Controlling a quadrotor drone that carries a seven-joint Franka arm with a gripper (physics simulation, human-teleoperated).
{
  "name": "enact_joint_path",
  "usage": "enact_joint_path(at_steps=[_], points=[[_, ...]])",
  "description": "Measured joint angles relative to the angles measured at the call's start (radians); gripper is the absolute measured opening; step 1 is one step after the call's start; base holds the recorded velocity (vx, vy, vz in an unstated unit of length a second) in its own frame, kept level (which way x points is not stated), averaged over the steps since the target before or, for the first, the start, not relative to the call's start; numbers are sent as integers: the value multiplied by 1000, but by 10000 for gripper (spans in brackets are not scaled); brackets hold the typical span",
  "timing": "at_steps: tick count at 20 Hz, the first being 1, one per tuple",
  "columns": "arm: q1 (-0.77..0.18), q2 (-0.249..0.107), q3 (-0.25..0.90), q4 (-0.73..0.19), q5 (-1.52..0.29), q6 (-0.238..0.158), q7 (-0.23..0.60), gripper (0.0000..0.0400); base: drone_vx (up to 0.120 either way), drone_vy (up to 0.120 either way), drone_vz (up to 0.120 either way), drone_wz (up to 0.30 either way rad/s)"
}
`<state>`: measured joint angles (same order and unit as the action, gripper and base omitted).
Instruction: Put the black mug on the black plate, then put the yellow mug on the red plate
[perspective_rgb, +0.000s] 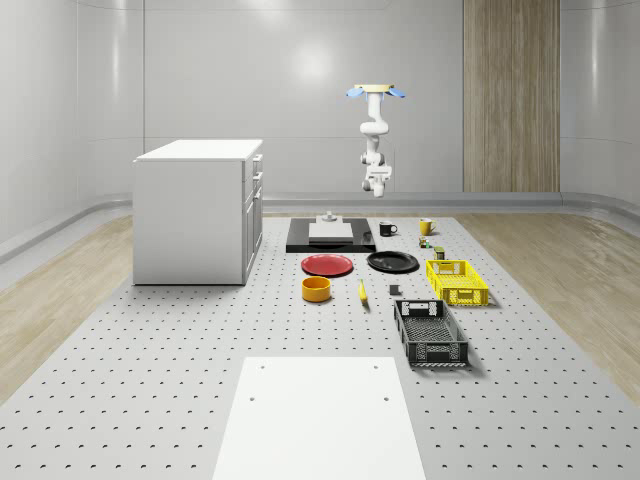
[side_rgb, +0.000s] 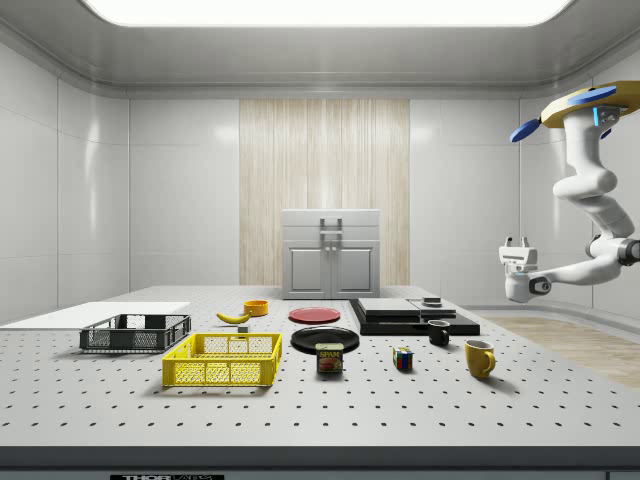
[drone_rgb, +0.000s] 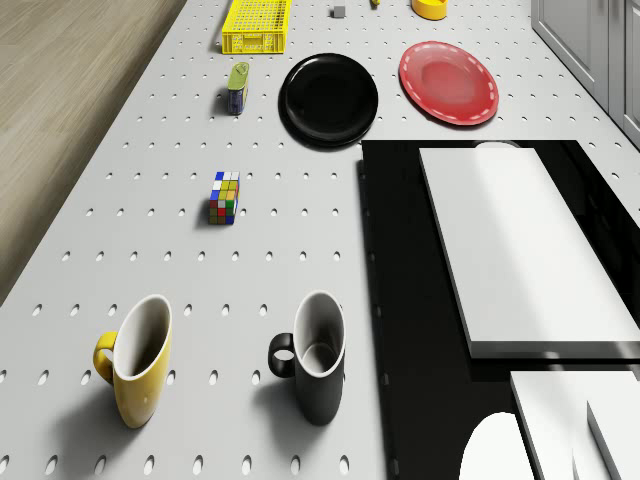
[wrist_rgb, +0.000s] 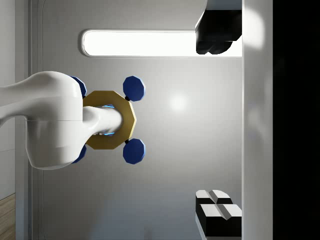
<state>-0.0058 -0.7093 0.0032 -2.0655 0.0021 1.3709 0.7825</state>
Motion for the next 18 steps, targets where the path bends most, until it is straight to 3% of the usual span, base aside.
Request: enact_joint_path(at_steps=[4,10,13,18], points=[[-1,6,0,16,0,-8,0,400,90,0,0,0],[-2,6,1,23,0,-9,-1,400,120,-113,0,0],[-2,6,1,23,0,-7,-1,400,40,0,0,0],[-3,3,2,21,0,-4,-1,400,120,0,0,0]])
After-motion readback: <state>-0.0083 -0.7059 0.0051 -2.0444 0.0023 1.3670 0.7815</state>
